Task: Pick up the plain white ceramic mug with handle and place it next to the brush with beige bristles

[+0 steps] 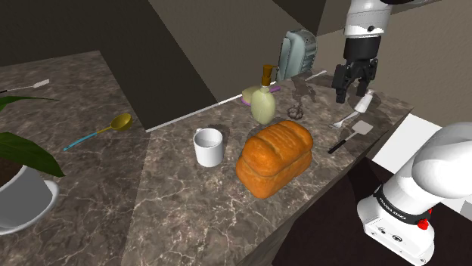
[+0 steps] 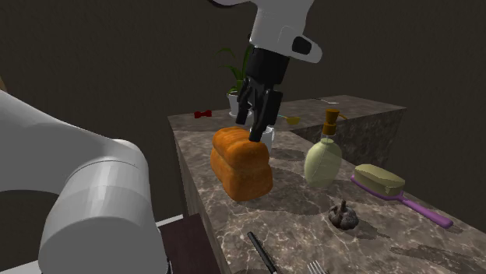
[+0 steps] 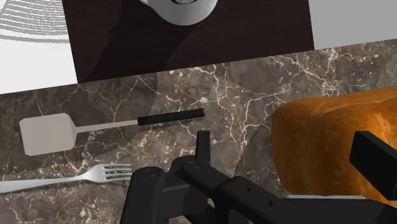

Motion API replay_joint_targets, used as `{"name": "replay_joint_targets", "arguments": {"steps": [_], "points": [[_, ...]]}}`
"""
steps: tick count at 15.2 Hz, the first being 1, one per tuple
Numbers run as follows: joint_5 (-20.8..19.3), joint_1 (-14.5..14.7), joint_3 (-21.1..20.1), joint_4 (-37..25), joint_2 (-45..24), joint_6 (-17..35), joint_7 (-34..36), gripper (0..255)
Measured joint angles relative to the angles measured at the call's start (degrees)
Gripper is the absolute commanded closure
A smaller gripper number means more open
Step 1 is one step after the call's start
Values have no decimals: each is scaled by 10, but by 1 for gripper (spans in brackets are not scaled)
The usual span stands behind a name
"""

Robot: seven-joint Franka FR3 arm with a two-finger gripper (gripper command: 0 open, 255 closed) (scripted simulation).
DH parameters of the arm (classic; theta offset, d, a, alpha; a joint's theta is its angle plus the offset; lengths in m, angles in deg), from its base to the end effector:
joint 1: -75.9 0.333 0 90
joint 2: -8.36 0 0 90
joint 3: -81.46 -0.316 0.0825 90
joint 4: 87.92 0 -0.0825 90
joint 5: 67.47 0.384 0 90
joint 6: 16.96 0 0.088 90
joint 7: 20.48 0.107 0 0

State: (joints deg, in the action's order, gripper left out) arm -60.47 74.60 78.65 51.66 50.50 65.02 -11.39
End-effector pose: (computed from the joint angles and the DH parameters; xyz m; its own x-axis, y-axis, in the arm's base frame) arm 0.2968 0.0249 0.5283 0.9511 -0.1362 -0.2771 -0.1544 -0.9870 -0.0449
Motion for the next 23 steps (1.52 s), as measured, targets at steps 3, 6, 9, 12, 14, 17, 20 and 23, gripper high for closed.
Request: {"name": "replay_joint_targets", "arguments": {"steps": [3, 6, 9, 12, 14, 17, 20, 23], "points": [[8, 5, -11, 4, -15, 23, 7, 0], [26, 17, -39, -11, -56, 61, 27, 0], [39, 27, -65, -22, -104, 110, 44, 0], [47, 37, -91, -35, -150, 156, 63, 0], [46, 40, -106, -57, -189, 181, 74, 0], [45, 48, -131, -77, -239, 223, 96, 0], [34, 55, -153, -121, -299, 251, 122, 0], [14, 62, -173, -167, -365, 280, 148, 0]]}}
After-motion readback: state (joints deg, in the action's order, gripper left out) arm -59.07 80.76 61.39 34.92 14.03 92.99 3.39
